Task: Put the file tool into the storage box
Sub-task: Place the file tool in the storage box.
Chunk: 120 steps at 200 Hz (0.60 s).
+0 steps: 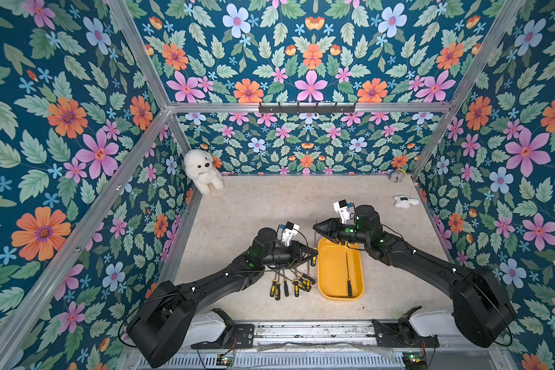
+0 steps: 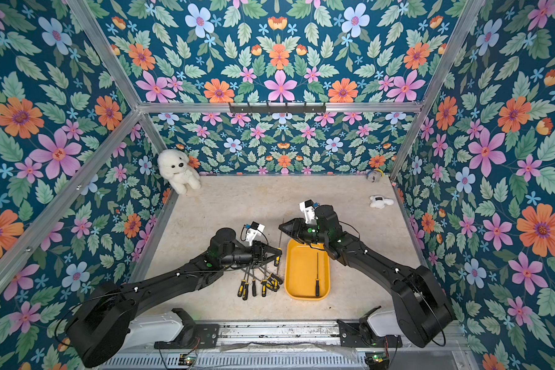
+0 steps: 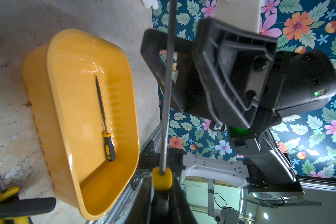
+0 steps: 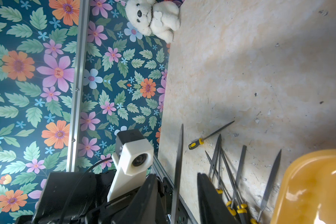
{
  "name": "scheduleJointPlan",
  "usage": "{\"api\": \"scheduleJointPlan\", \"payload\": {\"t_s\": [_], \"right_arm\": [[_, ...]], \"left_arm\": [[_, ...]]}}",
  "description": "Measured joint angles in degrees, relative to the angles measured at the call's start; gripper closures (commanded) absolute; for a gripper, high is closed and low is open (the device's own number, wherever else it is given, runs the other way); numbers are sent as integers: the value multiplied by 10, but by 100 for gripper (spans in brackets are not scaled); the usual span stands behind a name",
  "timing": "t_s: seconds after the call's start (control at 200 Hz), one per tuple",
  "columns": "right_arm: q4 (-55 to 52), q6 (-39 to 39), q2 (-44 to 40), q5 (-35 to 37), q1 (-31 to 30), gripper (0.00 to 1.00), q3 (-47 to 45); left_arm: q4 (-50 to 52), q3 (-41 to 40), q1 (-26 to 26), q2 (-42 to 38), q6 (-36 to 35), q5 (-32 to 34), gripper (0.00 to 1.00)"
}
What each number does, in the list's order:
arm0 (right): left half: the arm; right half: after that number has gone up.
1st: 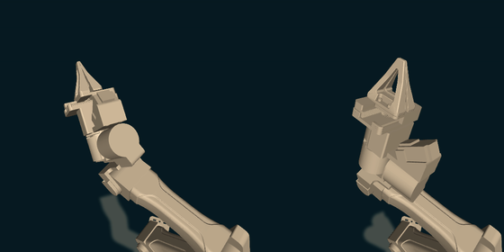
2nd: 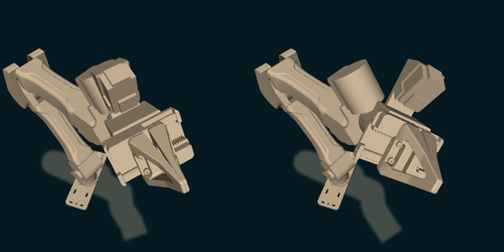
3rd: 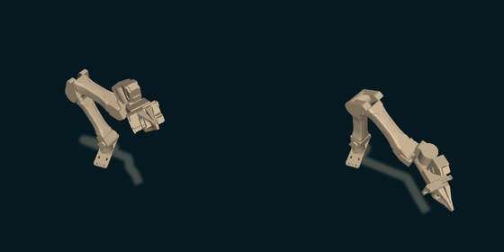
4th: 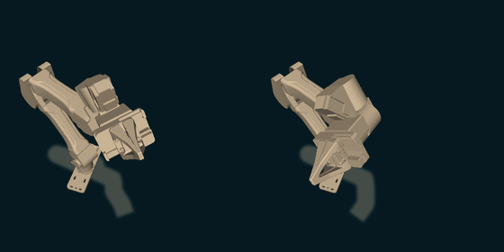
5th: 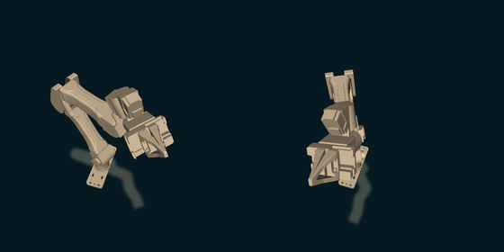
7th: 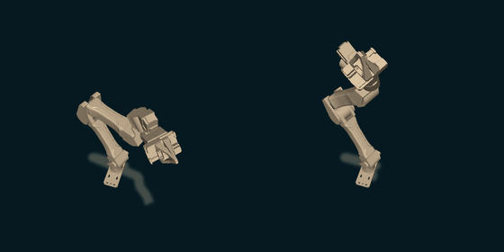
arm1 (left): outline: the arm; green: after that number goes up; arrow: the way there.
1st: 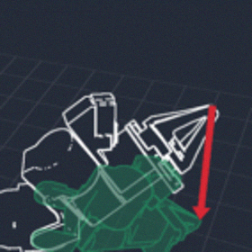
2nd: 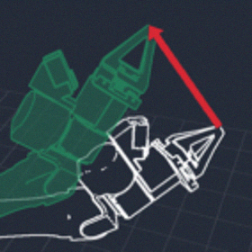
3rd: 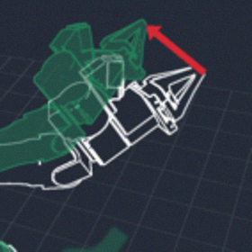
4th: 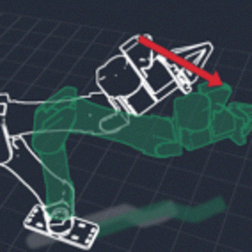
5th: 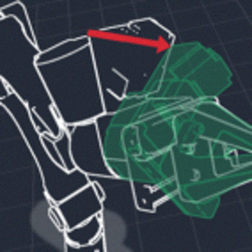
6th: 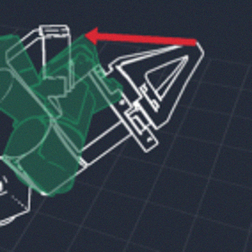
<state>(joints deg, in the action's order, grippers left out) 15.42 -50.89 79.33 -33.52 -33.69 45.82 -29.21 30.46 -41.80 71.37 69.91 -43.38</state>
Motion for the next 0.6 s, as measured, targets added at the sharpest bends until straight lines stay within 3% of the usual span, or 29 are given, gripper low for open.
{"api": "scheduleJointPlan", "payload": {"t_s": [0.08, 0.265, 0.37, 0.41, 0.535, 0.6], "right_arm": [[-6, 2, 8, 2, 0, 69, 10], [-6, 9, 25, -2, 0, 99, 23], [-6, 8, 28, -6, 0, 100, 23], [-8, 9, 28, -6, 0, 100, 23], [-56, 29, 19, 10, 0, 100, 39], [-103, 50, 17, 29, 0, 100, 59]], "left_arm": [[0, -1, 0, 0, 0, -1, 93], [0, -3, 0, 0, 1, -2, 93], [1, -4, 0, 4, 1, -2, 89], [1, -4, 0, 4, 1, -2, 80], [12, -4, 1, -2, -1, -2, 29], [26, -3, 6, -12, -7, -1, 13]]}}
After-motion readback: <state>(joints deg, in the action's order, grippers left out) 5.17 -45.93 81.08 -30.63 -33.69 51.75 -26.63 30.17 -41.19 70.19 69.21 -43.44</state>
